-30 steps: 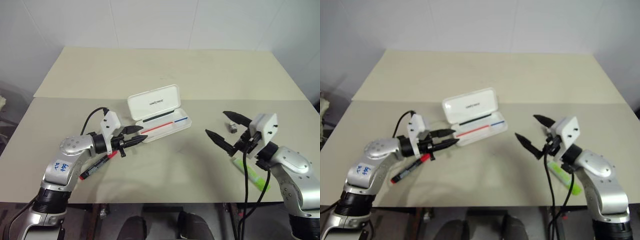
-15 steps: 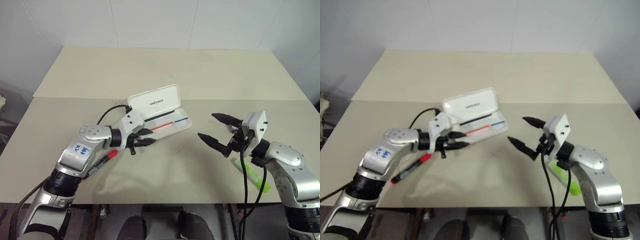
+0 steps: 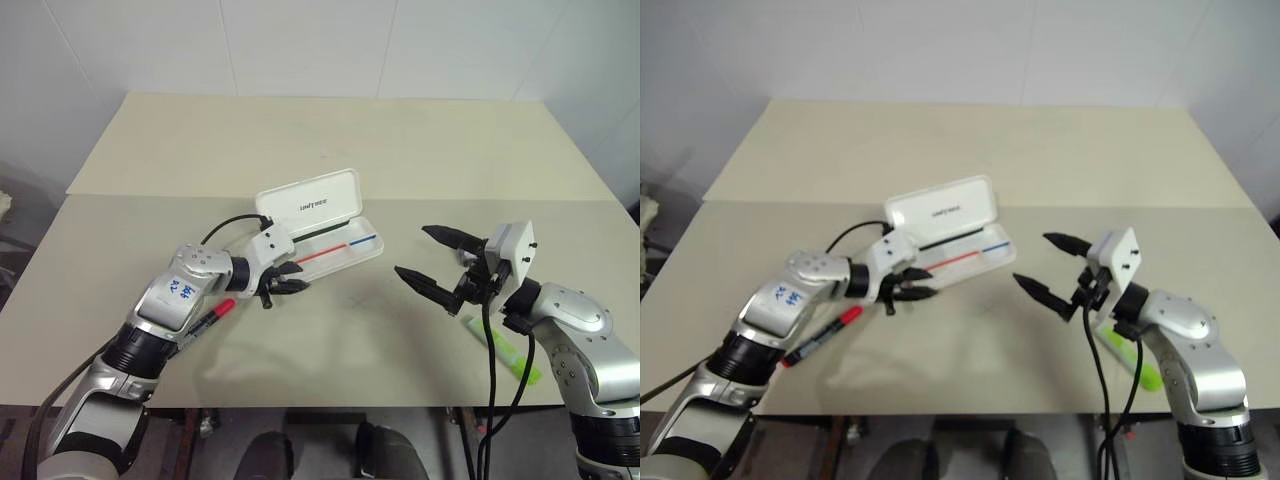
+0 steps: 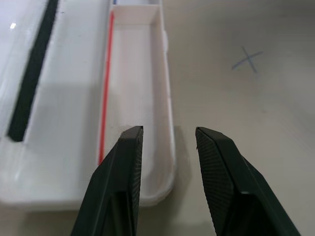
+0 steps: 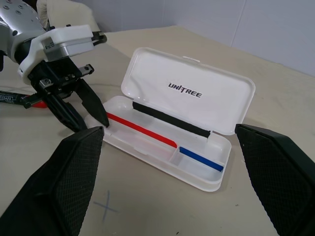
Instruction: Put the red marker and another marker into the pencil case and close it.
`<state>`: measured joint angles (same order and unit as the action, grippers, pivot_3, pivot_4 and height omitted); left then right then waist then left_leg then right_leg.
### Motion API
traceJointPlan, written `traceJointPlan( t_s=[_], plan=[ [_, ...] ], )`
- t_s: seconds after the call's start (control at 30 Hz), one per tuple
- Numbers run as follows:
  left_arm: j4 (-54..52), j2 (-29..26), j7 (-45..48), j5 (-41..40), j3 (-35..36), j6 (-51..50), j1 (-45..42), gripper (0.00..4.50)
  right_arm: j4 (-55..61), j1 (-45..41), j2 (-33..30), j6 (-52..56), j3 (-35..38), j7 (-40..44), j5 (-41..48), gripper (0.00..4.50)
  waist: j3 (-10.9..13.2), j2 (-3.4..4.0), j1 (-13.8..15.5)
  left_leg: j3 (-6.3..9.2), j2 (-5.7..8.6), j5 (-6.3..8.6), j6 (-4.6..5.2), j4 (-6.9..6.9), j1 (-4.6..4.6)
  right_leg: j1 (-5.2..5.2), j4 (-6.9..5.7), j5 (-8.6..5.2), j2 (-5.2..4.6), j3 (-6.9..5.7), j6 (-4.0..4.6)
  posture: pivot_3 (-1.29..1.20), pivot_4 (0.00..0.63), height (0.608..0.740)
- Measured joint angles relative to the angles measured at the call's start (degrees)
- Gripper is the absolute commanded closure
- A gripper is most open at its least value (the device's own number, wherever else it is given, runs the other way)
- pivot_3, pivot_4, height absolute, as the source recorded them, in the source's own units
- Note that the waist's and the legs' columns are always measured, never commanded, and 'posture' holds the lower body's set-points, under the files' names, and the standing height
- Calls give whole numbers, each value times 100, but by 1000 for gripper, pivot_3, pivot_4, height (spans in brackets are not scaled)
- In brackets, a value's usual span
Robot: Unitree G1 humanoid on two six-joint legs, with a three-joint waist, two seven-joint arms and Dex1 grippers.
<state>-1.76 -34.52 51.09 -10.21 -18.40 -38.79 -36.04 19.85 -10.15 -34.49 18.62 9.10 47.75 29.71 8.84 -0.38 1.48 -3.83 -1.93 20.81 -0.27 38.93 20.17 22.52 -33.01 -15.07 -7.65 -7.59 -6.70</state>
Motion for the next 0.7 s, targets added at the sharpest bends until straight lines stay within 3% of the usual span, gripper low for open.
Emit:
traceJointPlan(
  t_s=[0.07,0.17,0.2,0.7],
  plan=[
    [37,-6,87,83,-117,6,-96,3279,-1,-28,-40,26,0,8,4,0,0,0,3,0,0,0,0,1,0,0,0,0,0,0,0,0,150,740],
    [80,-38,149,263,-224,23,-197,4331,-2,-106,-78,33,5,14,8,0,0,0,1,-1,0,0,0,0,-1,0,0,0,0,0,0,0,150,740],
    [90,-45,181,319,-238,33,-231,4439,-9,-140,-83,37,5,15,8,0,0,0,4,0,0,0,0,0,-1,0,0,0,0,0,0,0,150,740],
    [-117,-31,677,487,-313,216,-179,4439,-91,-326,-157,129,5,157,67,0,-5,-6,14,3,1,0,1,9,0,-2,-9,0,-2,3,0,0,150,740]
  ],
)
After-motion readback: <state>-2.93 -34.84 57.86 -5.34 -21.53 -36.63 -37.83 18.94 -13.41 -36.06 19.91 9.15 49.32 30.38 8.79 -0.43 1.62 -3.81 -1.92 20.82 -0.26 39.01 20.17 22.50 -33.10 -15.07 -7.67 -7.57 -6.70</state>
